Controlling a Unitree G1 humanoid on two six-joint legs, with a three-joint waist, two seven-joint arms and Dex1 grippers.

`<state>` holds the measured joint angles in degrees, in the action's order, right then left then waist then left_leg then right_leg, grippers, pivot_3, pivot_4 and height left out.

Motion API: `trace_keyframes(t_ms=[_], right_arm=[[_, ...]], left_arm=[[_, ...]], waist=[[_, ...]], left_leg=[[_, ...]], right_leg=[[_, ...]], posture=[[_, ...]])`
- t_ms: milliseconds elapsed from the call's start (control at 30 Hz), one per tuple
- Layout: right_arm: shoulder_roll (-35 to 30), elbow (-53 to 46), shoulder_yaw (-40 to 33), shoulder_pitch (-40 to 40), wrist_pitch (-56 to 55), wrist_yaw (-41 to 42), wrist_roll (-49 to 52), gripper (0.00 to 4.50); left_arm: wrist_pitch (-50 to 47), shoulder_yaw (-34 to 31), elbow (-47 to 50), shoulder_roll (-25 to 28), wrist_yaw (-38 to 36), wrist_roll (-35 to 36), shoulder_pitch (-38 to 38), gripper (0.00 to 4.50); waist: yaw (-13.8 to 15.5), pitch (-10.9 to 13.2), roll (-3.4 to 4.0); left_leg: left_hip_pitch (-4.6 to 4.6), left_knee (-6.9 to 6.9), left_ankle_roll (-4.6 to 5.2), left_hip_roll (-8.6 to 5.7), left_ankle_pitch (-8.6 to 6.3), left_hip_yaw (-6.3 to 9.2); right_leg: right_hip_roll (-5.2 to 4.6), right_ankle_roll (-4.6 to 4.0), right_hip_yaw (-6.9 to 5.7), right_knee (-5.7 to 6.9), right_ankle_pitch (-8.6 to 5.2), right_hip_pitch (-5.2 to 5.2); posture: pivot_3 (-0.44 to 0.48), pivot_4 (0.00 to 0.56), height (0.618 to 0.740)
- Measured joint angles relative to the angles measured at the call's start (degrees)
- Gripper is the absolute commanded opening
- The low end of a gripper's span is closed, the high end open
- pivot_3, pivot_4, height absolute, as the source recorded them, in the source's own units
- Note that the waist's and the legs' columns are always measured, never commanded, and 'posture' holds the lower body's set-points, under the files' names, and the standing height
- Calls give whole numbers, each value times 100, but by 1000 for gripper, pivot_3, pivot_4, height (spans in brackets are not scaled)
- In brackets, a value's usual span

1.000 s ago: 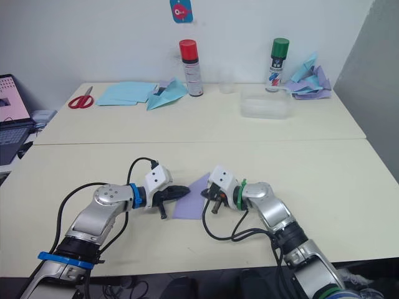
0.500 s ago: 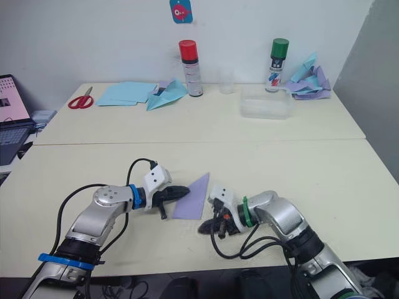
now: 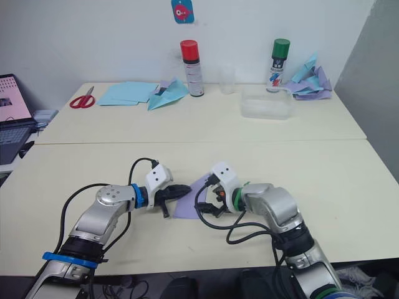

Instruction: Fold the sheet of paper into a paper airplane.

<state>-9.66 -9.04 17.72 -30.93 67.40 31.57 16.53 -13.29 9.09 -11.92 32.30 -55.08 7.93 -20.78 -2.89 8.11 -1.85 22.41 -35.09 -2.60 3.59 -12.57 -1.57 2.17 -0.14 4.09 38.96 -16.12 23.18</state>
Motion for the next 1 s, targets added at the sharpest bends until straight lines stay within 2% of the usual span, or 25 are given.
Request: trace_keyframes(t_ms=[200,467,800,1000], right_arm=[[545,306,-177,-219,427,-323,60,4249],[1365,908,-1114,-515,1002,-661,210,4249],[1730,1038,-1762,-561,1324,-707,314,4249],[1736,1053,-1994,-565,1595,-706,633,4249]], left_arm=[[0,-52,61,0,71,0,105,0],[-14,-170,203,22,205,0,285,0],[-18,-265,318,62,208,0,401,0],[-18,-262,303,53,207,0,374,0]], waist=[[-17,-12,-3],[-71,-21,-5],[-150,-18,-1],[-184,-14,-1]], left_leg=[[-7,0,0,5,0,1],[-16,2,0,9,0,1],[-13,11,0,9,0,2],[-7,11,0,10,0,2]], right_leg=[[2,0,-1,3,0,-2],[4,-1,-2,5,1,-3],[6,-5,-3,4,-2,2],[6,-4,-3,2,-2,4]], posture=[[0,150,740],[0,150,740],[0,150,740],[0,150,740]])
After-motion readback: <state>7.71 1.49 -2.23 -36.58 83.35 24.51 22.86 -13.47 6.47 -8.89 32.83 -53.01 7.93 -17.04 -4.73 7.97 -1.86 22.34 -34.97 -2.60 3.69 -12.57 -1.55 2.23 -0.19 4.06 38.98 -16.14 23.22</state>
